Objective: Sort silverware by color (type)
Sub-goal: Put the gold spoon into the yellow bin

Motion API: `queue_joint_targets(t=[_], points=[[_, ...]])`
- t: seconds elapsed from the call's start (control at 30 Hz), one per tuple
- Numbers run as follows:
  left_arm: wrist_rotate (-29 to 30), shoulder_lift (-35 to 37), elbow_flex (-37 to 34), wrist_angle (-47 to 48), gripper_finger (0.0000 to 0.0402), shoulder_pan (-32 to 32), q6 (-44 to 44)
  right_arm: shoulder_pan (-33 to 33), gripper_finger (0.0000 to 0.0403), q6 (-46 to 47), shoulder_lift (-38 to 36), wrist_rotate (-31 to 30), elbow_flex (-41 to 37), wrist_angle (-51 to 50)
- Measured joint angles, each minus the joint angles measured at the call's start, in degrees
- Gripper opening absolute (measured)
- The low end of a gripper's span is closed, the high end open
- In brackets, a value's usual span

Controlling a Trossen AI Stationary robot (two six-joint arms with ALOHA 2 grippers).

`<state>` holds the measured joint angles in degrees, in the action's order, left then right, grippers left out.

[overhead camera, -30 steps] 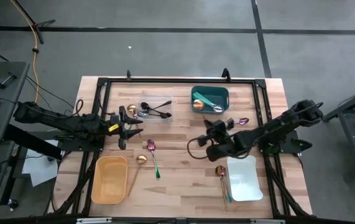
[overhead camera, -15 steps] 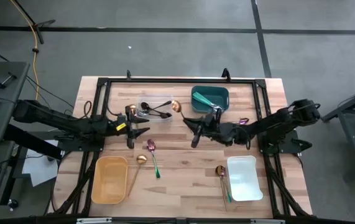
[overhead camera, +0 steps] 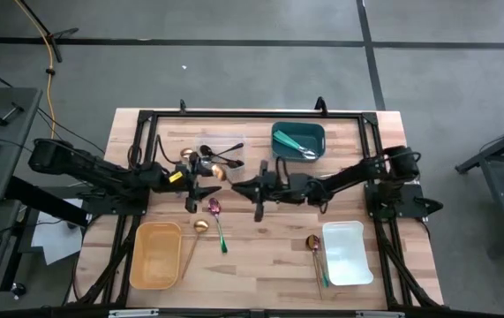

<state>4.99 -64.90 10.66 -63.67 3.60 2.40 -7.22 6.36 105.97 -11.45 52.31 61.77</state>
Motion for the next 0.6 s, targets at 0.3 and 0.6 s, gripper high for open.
queue_joint_targets(t=[0.3, 0.6], points=[[-4.47, -2.24, 2.26, -0.95, 0.0271, 0.29, 2.50, 0.11, 0.0012, -1.05, 2.96, 0.75, 6.71, -11.41], [-4.81, -3.90, 2.91, -0.61, 0.0238, 0.51, 1.52, 0.06, 0.0012, -2.94, 3.39, -2.14, 7.94, -13.12]])
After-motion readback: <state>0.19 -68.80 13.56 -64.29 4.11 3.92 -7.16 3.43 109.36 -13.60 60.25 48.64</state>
